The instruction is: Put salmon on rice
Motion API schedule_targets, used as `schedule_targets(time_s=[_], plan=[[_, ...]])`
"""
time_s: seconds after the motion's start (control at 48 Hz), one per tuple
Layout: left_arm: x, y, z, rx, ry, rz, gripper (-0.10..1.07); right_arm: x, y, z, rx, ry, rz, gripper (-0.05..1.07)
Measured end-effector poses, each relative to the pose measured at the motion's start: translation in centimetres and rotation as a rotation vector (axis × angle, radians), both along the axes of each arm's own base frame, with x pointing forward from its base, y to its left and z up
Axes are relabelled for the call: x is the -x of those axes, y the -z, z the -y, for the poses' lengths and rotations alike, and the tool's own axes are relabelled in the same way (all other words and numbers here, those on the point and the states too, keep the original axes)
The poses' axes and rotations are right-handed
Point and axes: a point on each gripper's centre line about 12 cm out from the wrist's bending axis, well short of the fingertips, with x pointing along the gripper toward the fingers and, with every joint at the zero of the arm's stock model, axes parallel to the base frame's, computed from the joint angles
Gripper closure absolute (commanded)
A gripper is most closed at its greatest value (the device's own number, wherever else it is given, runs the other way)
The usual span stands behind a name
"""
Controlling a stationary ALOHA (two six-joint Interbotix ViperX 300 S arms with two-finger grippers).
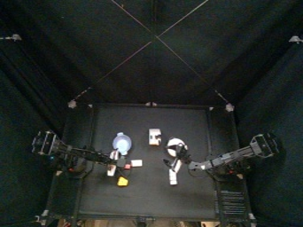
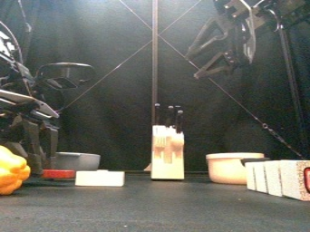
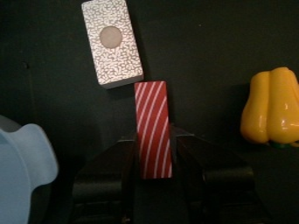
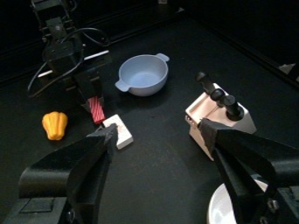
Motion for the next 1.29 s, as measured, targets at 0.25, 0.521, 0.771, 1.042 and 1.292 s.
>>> schedule_targets(time_s=[0.25,0.521,0.771,1.042,1.292], plan=[[-1.2,-2.4,1.0,0.013,0.027,0.088,0.35,0.0,0.0,0.0,-0.006,0.001,0.0,-0.01],[-4.0,-4.8,1.1,0.023,0.025,0.2,0.35,0.0,-0.1,0.0,-0.008,0.003,0.001,-0.01],[-6.0,-3.8,-0.6,0.02,-0.044,0.166,0.35,0.0,0.0,0.1,-0.007,0.005,0.0,-0.01],[-6.6,-2.3,-2.3,0.027,-0.117,0.12,0.35,0.1,0.1,0.1,-0.008,0.005,-0.004,-0.01],[-7.1,-1.4,-2.3,0.006,-0.092,0.096,0.35,0.1,0.1,0.1,-0.008,0.005,-0.004,-0.01]])
